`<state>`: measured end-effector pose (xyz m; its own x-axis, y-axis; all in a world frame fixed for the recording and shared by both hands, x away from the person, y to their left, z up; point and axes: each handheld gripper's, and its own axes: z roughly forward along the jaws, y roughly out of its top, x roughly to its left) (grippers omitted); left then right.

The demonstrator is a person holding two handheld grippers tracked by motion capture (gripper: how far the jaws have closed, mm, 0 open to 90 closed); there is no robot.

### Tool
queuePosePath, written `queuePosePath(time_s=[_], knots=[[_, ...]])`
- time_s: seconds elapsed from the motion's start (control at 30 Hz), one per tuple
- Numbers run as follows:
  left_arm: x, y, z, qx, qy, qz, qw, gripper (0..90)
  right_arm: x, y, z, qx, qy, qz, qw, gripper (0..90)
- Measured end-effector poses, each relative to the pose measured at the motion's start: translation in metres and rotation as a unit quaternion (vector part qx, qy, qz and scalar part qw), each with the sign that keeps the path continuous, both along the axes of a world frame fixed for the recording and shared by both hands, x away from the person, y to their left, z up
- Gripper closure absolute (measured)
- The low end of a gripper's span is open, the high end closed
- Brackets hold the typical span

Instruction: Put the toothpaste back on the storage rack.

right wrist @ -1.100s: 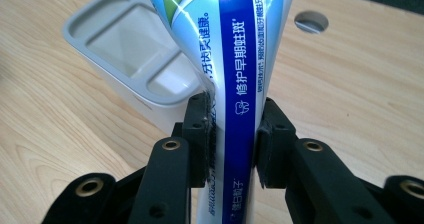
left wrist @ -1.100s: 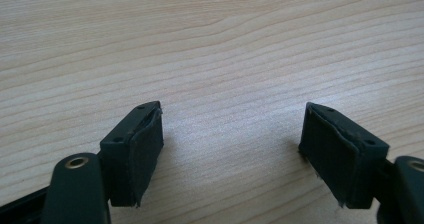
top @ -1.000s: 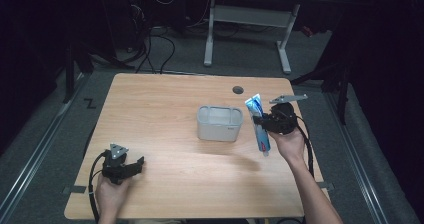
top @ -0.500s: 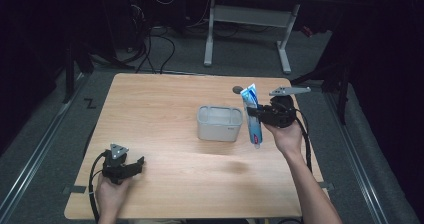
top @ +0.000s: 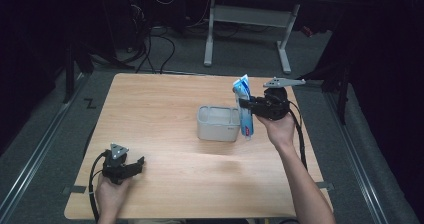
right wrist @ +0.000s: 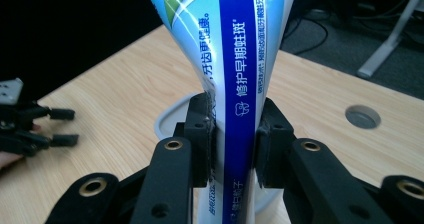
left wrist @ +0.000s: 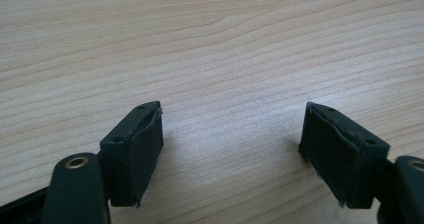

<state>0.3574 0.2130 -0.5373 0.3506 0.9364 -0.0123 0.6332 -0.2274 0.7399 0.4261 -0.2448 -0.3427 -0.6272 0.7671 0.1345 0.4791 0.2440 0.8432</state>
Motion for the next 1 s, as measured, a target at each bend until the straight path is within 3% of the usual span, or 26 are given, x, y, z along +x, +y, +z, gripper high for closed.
queuePosePath(time_s=[0.1,0.37,1.0], knots=[[0.0,0.0,0.0,0.001,0.0,0.0,1.0,25.4,0.001,0.005,0.004,0.011,-0.005,0.011,0.9999,72.4],[0.0,0.0,0.0,-0.001,0.0,0.001,1.0,25.6,0.008,0.016,0.016,0.006,-0.015,0.021,0.9996,72.5],[0.0,0.0,0.0,-0.003,-0.001,0.001,1.0,25.6,0.031,0.03,0.019,0.013,-0.018,0.015,0.9996,72.6]])
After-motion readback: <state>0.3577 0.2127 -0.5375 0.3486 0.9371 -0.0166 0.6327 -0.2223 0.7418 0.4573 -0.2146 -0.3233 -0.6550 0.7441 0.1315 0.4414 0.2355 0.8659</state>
